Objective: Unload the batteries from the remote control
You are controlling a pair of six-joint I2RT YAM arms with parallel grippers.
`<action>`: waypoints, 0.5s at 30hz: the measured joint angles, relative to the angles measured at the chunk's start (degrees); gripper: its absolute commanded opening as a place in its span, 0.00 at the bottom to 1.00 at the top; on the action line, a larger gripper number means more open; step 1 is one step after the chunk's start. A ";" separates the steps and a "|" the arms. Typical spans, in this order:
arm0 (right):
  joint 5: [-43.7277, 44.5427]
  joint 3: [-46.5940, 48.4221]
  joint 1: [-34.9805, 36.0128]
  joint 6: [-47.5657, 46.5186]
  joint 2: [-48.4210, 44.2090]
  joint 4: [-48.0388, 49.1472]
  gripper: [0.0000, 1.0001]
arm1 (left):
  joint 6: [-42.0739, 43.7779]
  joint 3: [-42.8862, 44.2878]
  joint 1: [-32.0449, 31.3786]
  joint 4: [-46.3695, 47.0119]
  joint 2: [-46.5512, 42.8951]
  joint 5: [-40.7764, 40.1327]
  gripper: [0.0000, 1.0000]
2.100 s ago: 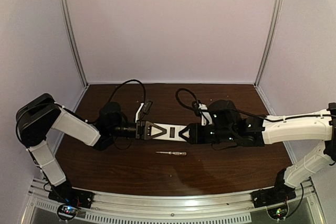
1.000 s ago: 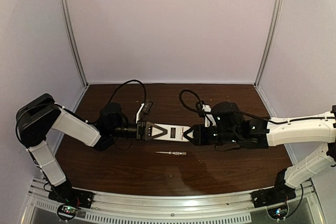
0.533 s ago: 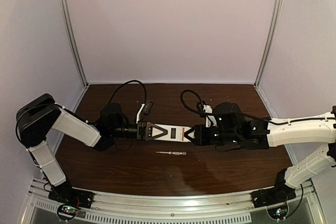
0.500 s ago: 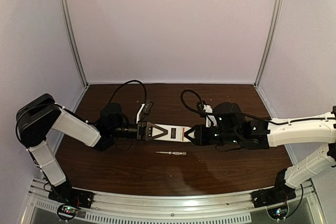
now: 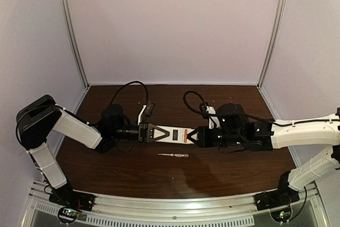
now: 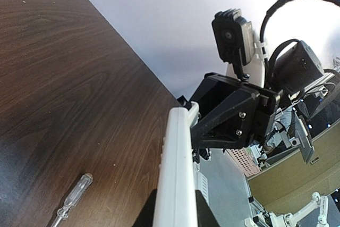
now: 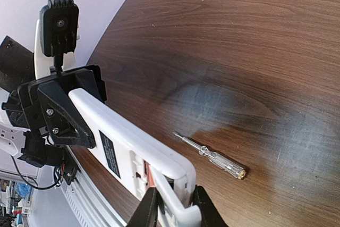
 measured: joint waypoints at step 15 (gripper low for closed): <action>-0.72 -0.28 -0.20 0.07 -0.52 -0.33 0.00 | 0.04 0.00 0.00 -0.20 -0.02 0.11 0.00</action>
